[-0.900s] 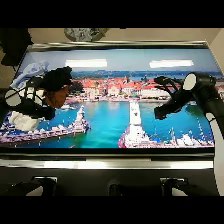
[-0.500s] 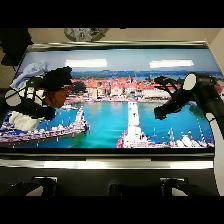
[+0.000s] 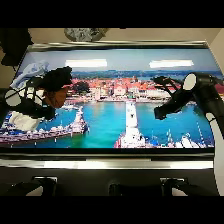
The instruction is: Fold the shirts.
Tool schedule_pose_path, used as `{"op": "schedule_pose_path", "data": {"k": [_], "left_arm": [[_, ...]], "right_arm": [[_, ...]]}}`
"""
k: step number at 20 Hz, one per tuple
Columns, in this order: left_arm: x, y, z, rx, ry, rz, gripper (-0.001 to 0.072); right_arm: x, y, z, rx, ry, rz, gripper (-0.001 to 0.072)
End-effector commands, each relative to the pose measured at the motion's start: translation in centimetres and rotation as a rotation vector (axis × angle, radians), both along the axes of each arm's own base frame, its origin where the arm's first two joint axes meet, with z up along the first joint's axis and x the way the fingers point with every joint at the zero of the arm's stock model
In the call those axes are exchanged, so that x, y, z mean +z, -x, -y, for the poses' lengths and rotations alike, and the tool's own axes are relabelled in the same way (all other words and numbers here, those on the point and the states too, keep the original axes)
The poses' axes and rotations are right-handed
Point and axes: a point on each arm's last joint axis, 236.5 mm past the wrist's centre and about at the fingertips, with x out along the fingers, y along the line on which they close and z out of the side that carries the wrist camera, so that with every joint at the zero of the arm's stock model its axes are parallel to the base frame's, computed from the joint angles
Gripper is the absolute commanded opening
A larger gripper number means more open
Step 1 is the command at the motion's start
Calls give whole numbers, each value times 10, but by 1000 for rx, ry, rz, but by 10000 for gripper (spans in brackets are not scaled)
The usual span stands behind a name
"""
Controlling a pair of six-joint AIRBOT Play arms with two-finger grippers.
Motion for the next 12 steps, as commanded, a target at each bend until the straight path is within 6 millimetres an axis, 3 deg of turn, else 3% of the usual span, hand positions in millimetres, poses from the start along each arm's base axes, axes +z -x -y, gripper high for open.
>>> {"op": "schedule_pose_path", "data": {"k": [1, 7, 12], "left_arm": [[3, -15, 1, 0, 5, 61, 408], [22, -69, 13, 8, 63, 292, 407], [65, -118, 17, 59, 120, 559, 419]], "right_arm": [[0, -2, 0, -1, 0, 8, 627], [9, -48, -2, -27, -12, 203, 627], [16, -70, -2, -40, -18, 300, 627]]}}
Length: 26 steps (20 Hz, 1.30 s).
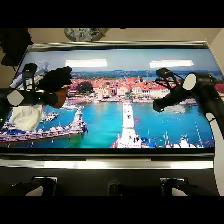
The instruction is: Fold the shirts.
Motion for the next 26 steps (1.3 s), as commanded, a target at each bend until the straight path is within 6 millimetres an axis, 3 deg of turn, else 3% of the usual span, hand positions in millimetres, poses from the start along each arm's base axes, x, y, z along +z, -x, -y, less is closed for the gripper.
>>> {"op": "schedule_pose_path", "data": {"k": [1, 2, 5, 7, 11, 14, 17, 20, 25, 26], "left_arm": [[29, -29, -1, 34, 39, 167, 603], [28, -31, -11, 56, 29, 170, 720], [0, -20, -82, 418, 178, 47, 720], [-35, 19, -122, 666, 357, -161, 720], [-80, 92, -179, 852, 524, -398, 720], [-107, 119, -190, 937, 633, -434, 720], [-141, 131, -192, 995, 653, -425, 720], [-155, 118, -196, 996, 670, -318, 720], [-148, 90, -212, 972, 653, -163, 720], [-153, 90, -211, 971, 654, -175, 626]], "right_arm": [[6, -18, 0, -10, -5, 80, 627], [7, -19, 0, -11, -5, 85, 627], [6, -18, -1, -11, -6, 79, 627], [5, -16, -2, -10, -13, 70, 627], [5, -12, -7, -8, -32, 53, 626], [6, -12, -14, -8, -63, 50, 626], [6, -7, -22, -6, -102, 31, 626], [5, 2, -29, 27, -120, -6, 627], [4, 12, -36, 35, -148, -46, 627], [4, 13, -37, 37, -153, -51, 627]]}}
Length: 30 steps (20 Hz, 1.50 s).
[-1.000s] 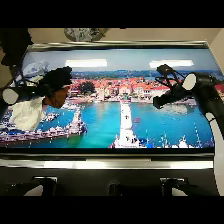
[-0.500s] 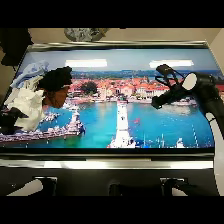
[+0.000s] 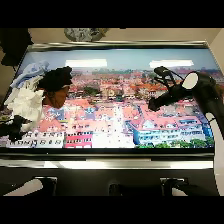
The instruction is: Fold the shirts.
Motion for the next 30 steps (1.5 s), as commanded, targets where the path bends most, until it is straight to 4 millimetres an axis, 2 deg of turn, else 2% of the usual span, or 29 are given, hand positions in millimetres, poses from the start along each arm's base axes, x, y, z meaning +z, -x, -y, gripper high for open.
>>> {"op": "schedule_pose_path", "data": {"k": [1, 2, 3, 4, 5, 6, 7, 9, 10, 12, 13, 14, 16, 18, 20, 21, 22, 25, 28, 29, 30], "left_arm": [[-7, -11, -4, 8, -25, 34, 479], [-10, -11, -1, 2, -17, 27, 334], [-9, -12, 2, 3, -4, 29, 107], [-2, -16, 5, 6, 12, 49, 31], [14, -24, 9, -1, 10, 93, 30], [42, -37, 12, -42, -31, 174, 30], [78, -49, 18, -103, -97, 267, 29], [177, -63, 46, -241, -275, 486, 29], [226, -58, 68, -292, -349, 590, 30], [310, -31, 125, -388, -455, 795, 30], [339, -12, 154, -440, -483, 884, 30], [362, 10, 184, -497, -490, 966, 30], [383, 43, 234, -586, -408, 1071, 29], [383, 60, 274, -688, -294, 1101, 30], [366, 64, 310, -815, -203, 1075, 30], [351, 63, 328, -874, -157, 1041, 30], [330, 60, 347, -935, -109, 987, 30], [245, 50, 395, -1079, 1, 759, 31], [159, 27, 414, -1114, 53, 515, 32], [133, 18, 413, -1105, 65, 441, 72], [116, 14, 412, -1107, 84, 376, 300]], "right_arm": [[0, 7, -7, 13, -25, -27, 627], [1, 7, -7, 16, -24, -24, 626], [3, 7, -7, 19, -23, -18, 616], [8, 7, -6, 28, -19, -1, 580], [17, 8, -4, 44, -8, 30, 553], [31, 8, 1, 52, 18, 76, 551], [49, 8, 11, 47, 59, 129, 551], [91, 10, 35, 28, 160, 253, 557], [112, 14, 46, 15, 204, 312, 557], [153, 30, 60, -9, 255, 420, 556], [168, 39, 62, -16, 258, 461, 556], [183, 50, 62, -22, 256, 497, 556], [203, 70, 63, -41, 245, 547, 556], [216, 85, 64, -57, 236, 574, 555], [220, 97, 65, -59, 235, 577, 555], [218, 101, 65, -57, 236, 563, 555], [214, 105, 65, -53, 238, 540, 555], [201, 111, 66, -50, 240, 470, 555], [186, 102, 66, -67, 232, 410, 553], [175, 97, 64, -62, 230, 367, 553], [161, 92, 62, -53, 228, 315, 554]]}}
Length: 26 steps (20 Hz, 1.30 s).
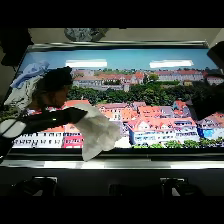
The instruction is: Fold the shirts.
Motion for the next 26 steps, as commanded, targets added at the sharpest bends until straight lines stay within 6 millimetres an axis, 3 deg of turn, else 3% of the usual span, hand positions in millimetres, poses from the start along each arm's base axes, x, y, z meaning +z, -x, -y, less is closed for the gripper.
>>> {"op": "schedule_pose_path", "data": {"k": [1, 2, 4, 6, 8, 9, 11, 14, 17, 22, 25, 26], "left_arm": [[-77, -7, 10, -53, -74, -249, 679], [-78, -9, 4, -77, -81, -291, 720], [-64, -19, -22, -104, -101, -298, 720], [-58, -20, -70, -81, -192, -316, 714], [-73, 6, -111, -84, -295, -418, 715], [-86, 22, -120, -97, -326, -474, 714], [-116, 49, -115, -108, -313, -565, 714], [-160, 81, -86, -128, -283, -632, 714], [-187, 91, -73, -124, -313, -618, 713], [-210, 92, -65, -110, -334, -659, 703], [-219, 87, -61, -52, -326, -689, 543], [-220, 85, -60, -30, -321, -695, 389]], "right_arm": [[-41, -11, -6, 1, -15, -164, 557], [-59, -16, -11, 21, -25, -228, 557], [-103, -25, -32, 123, -60, -366, 558], [-150, -25, -66, 236, -170, -525, 561], [-187, -20, -102, 312, -323, -657, 591], [-201, -17, -117, 334, -396, -714, 622], [-229, -15, -137, 328, -510, -793, 623], [-261, -15, -150, 278, -602, -860, 623], [-278, -13, -156, 251, -644, -876, 622], [-296, -3, -177, 261, -664, -876, 627], [-309, 10, -214, 329, -644, -894, 675], [-314, 12, -224, 337, -642, -895, 674]]}}
